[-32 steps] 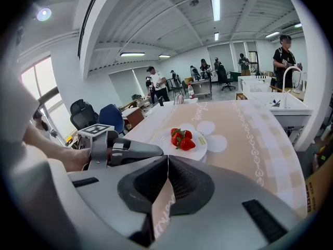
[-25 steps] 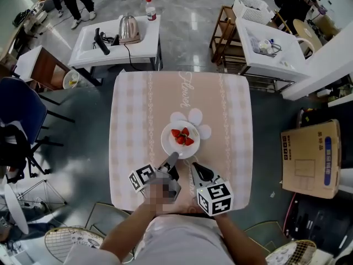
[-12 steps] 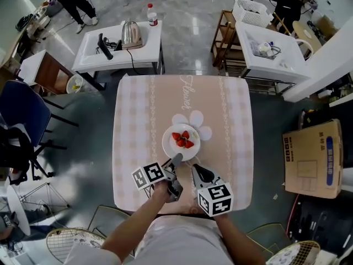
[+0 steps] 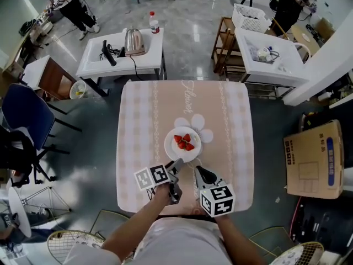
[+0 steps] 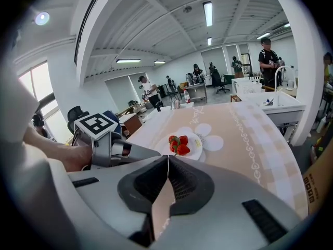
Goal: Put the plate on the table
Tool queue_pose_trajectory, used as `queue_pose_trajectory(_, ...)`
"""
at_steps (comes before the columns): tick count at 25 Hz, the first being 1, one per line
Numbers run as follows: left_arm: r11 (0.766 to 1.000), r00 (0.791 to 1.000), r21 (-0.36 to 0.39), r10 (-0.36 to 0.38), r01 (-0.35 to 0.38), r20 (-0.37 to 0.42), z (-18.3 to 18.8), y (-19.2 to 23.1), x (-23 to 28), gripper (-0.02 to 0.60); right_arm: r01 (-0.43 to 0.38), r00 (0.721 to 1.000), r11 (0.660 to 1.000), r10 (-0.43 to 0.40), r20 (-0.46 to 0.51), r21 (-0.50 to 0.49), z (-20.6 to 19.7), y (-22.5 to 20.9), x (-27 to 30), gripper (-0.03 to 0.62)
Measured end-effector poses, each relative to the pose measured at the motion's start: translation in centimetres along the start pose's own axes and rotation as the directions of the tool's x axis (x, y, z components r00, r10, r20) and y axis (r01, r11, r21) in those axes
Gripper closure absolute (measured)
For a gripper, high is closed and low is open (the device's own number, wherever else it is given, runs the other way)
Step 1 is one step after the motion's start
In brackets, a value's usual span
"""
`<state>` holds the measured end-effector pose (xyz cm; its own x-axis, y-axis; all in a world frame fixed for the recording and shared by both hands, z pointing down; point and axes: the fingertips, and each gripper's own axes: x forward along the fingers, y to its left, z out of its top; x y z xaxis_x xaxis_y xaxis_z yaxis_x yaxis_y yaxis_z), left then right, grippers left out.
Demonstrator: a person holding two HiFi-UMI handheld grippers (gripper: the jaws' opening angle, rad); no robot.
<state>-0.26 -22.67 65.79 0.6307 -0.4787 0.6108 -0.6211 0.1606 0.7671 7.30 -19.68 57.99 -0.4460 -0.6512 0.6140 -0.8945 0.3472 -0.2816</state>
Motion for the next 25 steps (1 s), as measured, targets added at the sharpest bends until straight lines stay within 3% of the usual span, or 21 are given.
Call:
queue_pose_trajectory(6,0.995,0.999,0.096,-0.040,0.041,-0.012,-0.5,-1.5,-1.5,0.393,0.011,1.000,1.000,-0.011,0.025,0.003,0.2,1.0,-0.8,0.589)
queue_pose_trajectory(11,0.966,0.995,0.236,-0.102,0.105,-0.023,-1.1,-3.5,-3.4,0.394,0.021,0.999,1.000,-0.021,0.046,0.000,0.4,2.0,-1.5,0.589)
queue_pose_trajectory(14,0.923,0.991,0.363,-0.131,0.127,-0.014,-1.5,-4.5,-4.8,0.397,0.022,0.998,1.000,-0.022,0.063,0.001,0.5,2.9,-1.9,0.589)
queue_pose_trajectory(19,0.804,0.988,0.581,-0.156,0.130,-0.005,-1.8,-6.1,-6.7,0.447,0.027,0.995,1.000,-0.025,0.097,-0.016,1.0,4.1,-2.5,0.589)
queue_pose_trajectory(22,0.749,0.985,0.648,-0.171,0.136,-0.009,-2.4,-6.6,-8.0,0.473,0.035,0.993,0.999,-0.032,0.116,-0.028,1.3,5.2,-3.0,0.589)
queue_pose_trajectory(25,0.712,0.979,0.684,-0.202,0.157,-0.015,-2.9,-7.3,-9.4,0.492,0.035,0.991,0.998,-0.028,0.132,-0.045,1.5,6.5,-3.5,0.589)
